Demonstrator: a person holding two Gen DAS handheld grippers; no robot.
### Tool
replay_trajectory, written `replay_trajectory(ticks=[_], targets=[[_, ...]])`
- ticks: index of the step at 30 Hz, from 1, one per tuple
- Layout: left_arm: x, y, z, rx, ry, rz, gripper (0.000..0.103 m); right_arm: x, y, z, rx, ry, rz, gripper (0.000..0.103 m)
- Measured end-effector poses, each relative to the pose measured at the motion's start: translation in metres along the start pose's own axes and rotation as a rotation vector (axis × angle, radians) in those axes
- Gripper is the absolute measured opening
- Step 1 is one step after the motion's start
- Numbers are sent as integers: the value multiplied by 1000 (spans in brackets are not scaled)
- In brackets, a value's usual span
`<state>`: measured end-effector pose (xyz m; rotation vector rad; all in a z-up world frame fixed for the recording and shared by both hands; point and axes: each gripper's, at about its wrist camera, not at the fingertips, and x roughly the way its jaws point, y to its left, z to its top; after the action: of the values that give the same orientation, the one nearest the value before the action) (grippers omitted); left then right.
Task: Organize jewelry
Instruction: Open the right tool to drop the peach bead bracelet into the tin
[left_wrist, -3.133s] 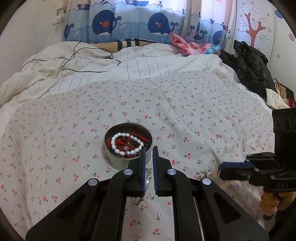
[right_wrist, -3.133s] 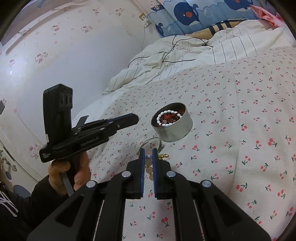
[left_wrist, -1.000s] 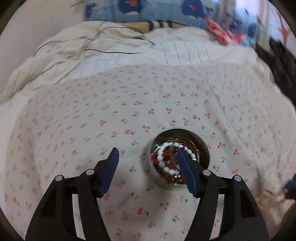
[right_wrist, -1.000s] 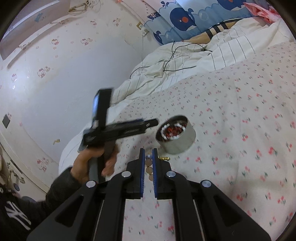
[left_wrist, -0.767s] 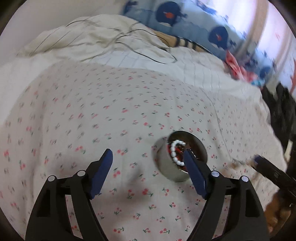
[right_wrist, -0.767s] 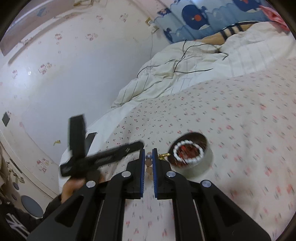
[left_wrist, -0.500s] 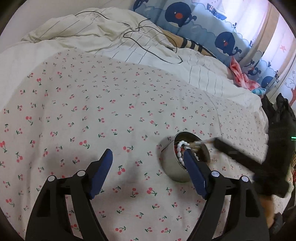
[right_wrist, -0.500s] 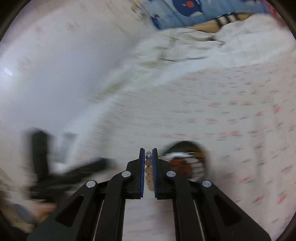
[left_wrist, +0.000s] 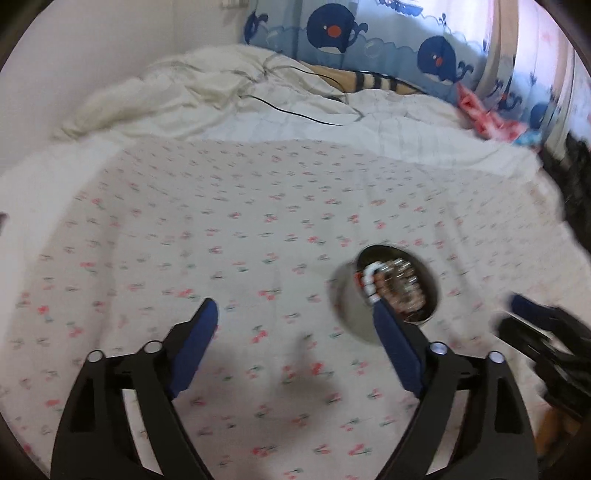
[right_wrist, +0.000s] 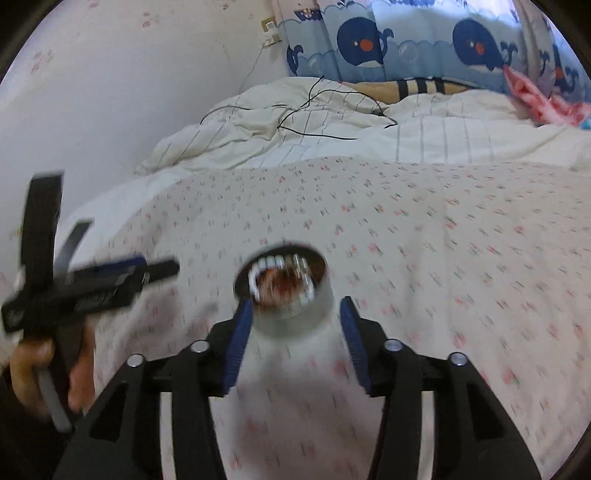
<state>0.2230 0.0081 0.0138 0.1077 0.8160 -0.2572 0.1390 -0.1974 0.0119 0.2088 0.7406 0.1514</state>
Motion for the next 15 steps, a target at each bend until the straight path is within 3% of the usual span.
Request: replay_trajectory(ticks=[6, 15], targets=[[-4, -17, -12, 53, -23, 75, 87, -19, 0, -40, -16, -1, -87, 63], [-12, -38, -18, 112, -57, 114, 90, -13, 5, -43, -47, 1, -138, 70]])
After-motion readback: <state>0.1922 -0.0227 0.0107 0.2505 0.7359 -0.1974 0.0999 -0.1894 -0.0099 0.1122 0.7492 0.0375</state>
